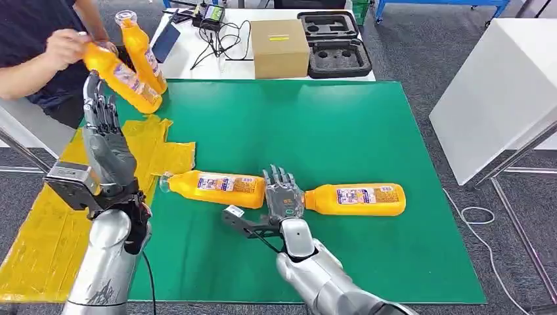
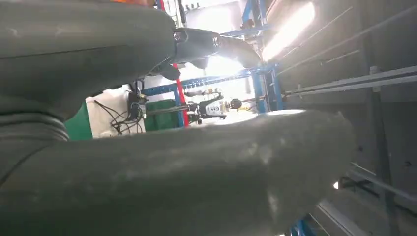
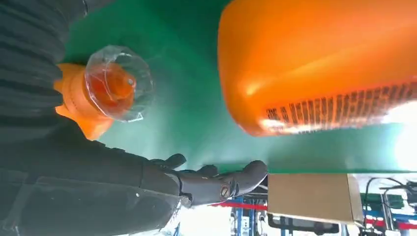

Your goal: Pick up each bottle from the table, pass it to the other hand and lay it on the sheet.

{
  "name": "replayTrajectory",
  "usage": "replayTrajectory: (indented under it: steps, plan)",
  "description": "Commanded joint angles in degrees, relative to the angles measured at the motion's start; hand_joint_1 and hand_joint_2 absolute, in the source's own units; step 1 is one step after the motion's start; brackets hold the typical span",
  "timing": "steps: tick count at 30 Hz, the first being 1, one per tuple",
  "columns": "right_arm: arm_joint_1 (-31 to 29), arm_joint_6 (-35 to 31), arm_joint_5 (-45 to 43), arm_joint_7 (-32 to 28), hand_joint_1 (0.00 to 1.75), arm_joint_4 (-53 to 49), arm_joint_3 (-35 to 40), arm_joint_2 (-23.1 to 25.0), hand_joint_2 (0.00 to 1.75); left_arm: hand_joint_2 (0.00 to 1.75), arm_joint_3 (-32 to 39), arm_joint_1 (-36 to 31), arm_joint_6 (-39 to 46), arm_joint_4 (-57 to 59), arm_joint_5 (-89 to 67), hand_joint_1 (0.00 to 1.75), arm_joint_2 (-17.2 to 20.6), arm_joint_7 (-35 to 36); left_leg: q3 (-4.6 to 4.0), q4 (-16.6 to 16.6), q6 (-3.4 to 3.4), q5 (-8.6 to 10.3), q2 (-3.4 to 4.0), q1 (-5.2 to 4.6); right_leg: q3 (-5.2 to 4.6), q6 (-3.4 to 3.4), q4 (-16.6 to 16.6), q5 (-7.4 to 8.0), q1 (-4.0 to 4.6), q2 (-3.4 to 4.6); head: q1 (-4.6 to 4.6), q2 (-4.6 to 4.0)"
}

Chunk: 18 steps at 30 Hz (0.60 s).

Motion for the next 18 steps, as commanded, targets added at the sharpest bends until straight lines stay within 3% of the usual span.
replayTrajectory:
  steps: [1,18]
  plan:
    - [-1.4,0.9,1.6,-1.0,0.00,-2.1,-2.8,-0.5,0.00,0.00,-1.6,-4.6,0.5,6.4,0.8,0.00,0.4,-0.5,0.06,0.0,-0.07,0.00,-0.12,0.01,0.12,-0.02,0.0,-0.05,0.02,-0.20,0.00,0.00]
    - [0.0,3.3,3.9,-0.9,0.00,-6.0,-2.8,0.1,0.00,0.00,-0.8,-0.9,1.6,-1.4,-0.6,0.00,0.2,2.1,0.08,0.0,-0.07,-0.02,-0.02,0.02,0.13,-0.03,0.0,-0.04,0.03,-0.10,0.00,0.00]
